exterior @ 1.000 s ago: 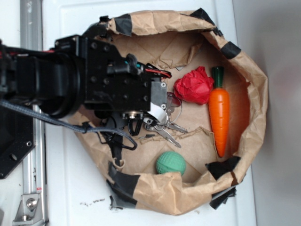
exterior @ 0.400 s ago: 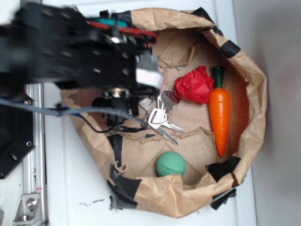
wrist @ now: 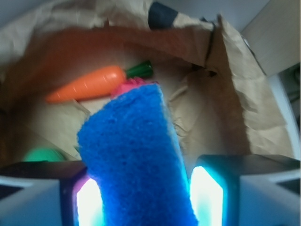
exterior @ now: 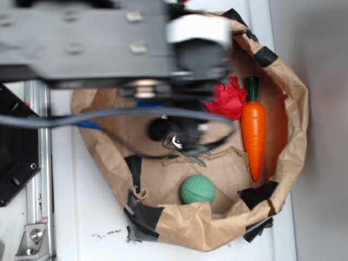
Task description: Grab the blue sponge.
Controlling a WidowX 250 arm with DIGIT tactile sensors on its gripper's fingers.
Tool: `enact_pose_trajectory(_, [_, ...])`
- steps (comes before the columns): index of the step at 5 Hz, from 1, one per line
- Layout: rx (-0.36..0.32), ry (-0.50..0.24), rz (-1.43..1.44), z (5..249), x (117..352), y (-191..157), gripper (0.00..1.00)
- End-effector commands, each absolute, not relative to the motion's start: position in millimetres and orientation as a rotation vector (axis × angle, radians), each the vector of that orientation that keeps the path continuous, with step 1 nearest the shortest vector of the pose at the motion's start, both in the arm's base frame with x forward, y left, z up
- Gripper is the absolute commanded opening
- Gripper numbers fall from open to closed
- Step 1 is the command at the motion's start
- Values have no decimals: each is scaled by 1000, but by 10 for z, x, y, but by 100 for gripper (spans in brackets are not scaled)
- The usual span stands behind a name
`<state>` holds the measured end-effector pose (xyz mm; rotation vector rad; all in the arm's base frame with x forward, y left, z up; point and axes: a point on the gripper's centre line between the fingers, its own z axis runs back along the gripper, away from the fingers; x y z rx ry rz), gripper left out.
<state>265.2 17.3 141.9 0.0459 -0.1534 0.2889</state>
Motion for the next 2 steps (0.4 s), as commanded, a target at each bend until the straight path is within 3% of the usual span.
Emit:
enact_pose_trajectory(1, [-68,-230,379,1296,2837,-55,0])
enact_pose_trajectory(2, [-77,-248,401,1267,2784,-94,0])
